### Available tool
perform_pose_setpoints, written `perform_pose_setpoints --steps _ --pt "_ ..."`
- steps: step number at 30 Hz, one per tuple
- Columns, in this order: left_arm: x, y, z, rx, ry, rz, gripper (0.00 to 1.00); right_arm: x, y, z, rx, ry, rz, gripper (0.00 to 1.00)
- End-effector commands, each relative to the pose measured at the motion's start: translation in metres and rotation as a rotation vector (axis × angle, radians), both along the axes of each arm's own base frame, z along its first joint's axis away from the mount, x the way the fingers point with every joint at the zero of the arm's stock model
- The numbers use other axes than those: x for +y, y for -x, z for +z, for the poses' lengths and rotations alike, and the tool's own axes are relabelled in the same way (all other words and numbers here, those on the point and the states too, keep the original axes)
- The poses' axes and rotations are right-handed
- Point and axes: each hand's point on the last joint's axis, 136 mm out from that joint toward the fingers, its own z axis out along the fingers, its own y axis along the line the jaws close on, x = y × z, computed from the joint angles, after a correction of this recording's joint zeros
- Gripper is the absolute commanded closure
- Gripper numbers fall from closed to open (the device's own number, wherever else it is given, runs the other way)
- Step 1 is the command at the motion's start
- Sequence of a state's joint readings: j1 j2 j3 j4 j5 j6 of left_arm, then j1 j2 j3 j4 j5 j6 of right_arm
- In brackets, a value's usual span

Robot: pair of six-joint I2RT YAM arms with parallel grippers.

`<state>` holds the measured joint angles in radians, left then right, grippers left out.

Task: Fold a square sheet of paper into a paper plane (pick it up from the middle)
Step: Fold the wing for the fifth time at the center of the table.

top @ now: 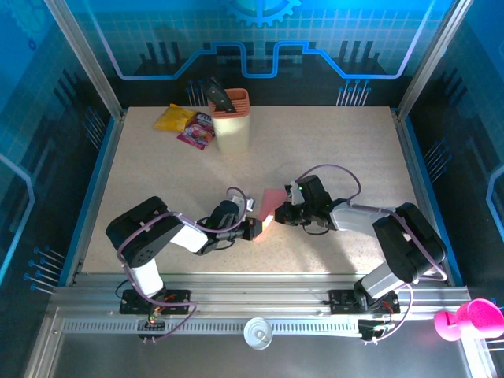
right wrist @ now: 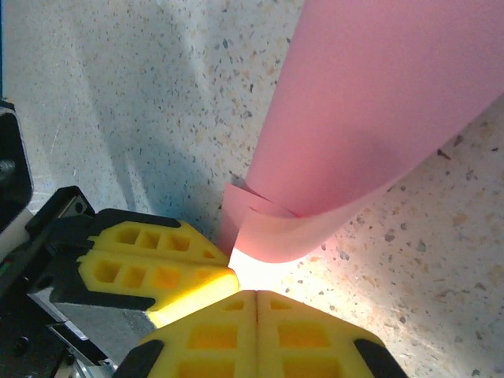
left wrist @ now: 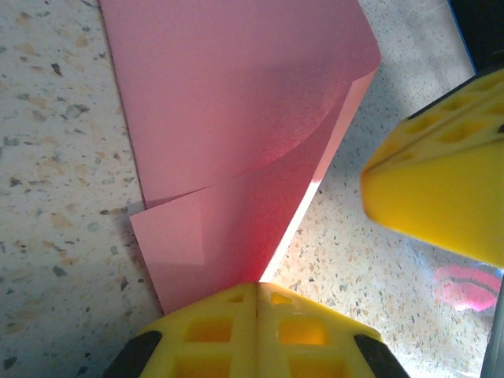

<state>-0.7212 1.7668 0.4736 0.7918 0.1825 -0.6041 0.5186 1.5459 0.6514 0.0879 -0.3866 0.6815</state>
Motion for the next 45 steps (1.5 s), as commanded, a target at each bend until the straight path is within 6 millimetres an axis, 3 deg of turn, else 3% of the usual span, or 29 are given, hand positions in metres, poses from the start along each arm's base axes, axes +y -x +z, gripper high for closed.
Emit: perform_pose_setpoints --steps 1,14,45 --pt "0.032 0.016 -0.045 0.129 -0.124 0.044 1.0 0.01 0.004 -0.002 -0.005 -0.033 0.032 1.0" --pt "0.034 0.016 -0.046 0.133 -0.125 0.047 1.0 0.024 -0.001 -0.016 0.019 -0.034 0.053 1.0" --pt "0.039 0.017 -0.049 0.137 -0.119 0.054 1.0 0.036 -0.021 -0.019 0.015 -0.046 0.066 1.0"
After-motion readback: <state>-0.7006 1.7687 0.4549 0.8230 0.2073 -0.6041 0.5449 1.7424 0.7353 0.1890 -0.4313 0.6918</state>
